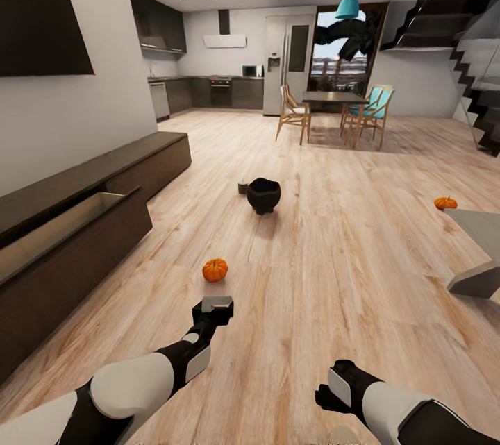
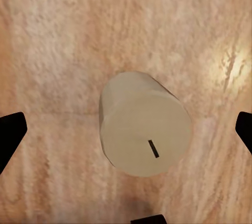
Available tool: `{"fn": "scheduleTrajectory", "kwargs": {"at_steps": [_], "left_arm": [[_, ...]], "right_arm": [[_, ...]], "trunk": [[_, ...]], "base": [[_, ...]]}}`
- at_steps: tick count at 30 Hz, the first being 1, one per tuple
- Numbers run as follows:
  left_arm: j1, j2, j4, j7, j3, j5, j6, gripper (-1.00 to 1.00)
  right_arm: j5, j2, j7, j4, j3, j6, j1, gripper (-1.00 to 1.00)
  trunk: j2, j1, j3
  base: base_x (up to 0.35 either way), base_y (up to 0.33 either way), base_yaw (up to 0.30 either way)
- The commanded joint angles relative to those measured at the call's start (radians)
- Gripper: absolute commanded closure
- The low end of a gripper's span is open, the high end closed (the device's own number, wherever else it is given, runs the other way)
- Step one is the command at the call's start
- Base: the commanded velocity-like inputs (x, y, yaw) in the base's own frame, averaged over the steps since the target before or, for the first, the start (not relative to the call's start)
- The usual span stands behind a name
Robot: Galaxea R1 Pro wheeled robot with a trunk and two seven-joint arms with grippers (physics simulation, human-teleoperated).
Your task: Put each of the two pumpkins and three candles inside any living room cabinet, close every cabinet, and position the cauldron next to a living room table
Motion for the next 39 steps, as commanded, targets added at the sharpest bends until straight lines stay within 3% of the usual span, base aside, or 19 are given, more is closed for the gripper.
{"fn": "scheduleTrajectory", "kwargs": {"at_steps": [1,18,39], "left_arm": [[-0.001,0.0,-0.003,0.009,-0.008,0.001,-0.004,-1.0],[-0.001,0.0,-0.04,0.028,-0.009,-0.002,-0.004,-1.0],[0.0,0.0,-0.04,0.034,-0.009,-0.002,-0.003,-1.0]], "right_arm": [[-0.01,0.0,-0.004,0.0,0.009,0.003,-0.001,-1.0],[-0.01,0.0,-0.004,0.0,0.009,0.003,-0.001,-1.0],[-0.01,0.0,-0.004,0.0,0.009,0.003,-0.001,-1.0]], "trunk": [[0.0,0.0,-0.001],[0.0,0.0,-0.001],[-0.005,0.009,-0.082]], "base": [[0.0,0.0,0.0],[0.045,-0.077,0.0],[0.0,0.0,0.0]]}}
